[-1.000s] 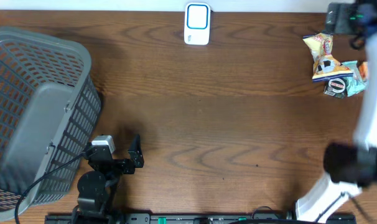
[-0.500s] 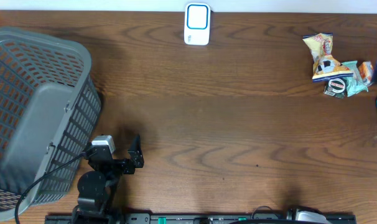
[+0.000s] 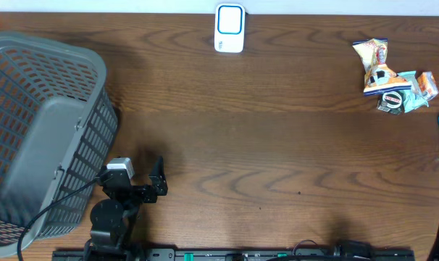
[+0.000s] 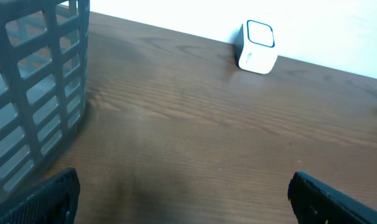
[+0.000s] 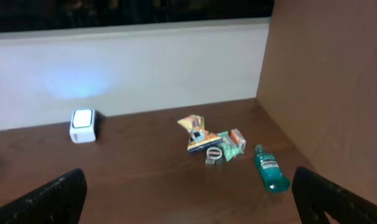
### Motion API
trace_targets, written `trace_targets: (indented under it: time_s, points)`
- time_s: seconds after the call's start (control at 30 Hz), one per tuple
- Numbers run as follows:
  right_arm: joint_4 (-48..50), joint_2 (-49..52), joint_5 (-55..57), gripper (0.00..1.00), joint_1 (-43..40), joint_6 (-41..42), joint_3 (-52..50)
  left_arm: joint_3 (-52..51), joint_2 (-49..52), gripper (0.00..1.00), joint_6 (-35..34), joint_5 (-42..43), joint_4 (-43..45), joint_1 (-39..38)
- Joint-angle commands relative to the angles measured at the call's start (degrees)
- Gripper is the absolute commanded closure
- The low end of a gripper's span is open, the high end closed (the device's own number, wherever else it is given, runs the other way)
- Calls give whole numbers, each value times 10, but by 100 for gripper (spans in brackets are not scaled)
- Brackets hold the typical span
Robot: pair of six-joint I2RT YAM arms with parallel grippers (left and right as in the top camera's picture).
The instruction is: Scan the item barcode
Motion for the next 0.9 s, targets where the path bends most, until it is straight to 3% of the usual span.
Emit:
trace_targets:
  time_s: [0.0, 0.4, 0.6, 0.87]
  points:
    - [-2, -31, 2, 1, -2, -3, -43, -10, -1, 2, -1, 5, -12, 3]
    - [36, -232, 1, 1, -2, 6, -348, -10, -1, 2, -1, 5, -12, 3]
    - [174, -322, -1, 1, 4, 23, -548, -10, -1, 2, -1, 5, -12, 3]
    - [440, -405, -2, 1, 31, 47, -829, -10, -1, 2, -1, 5, -12, 3]
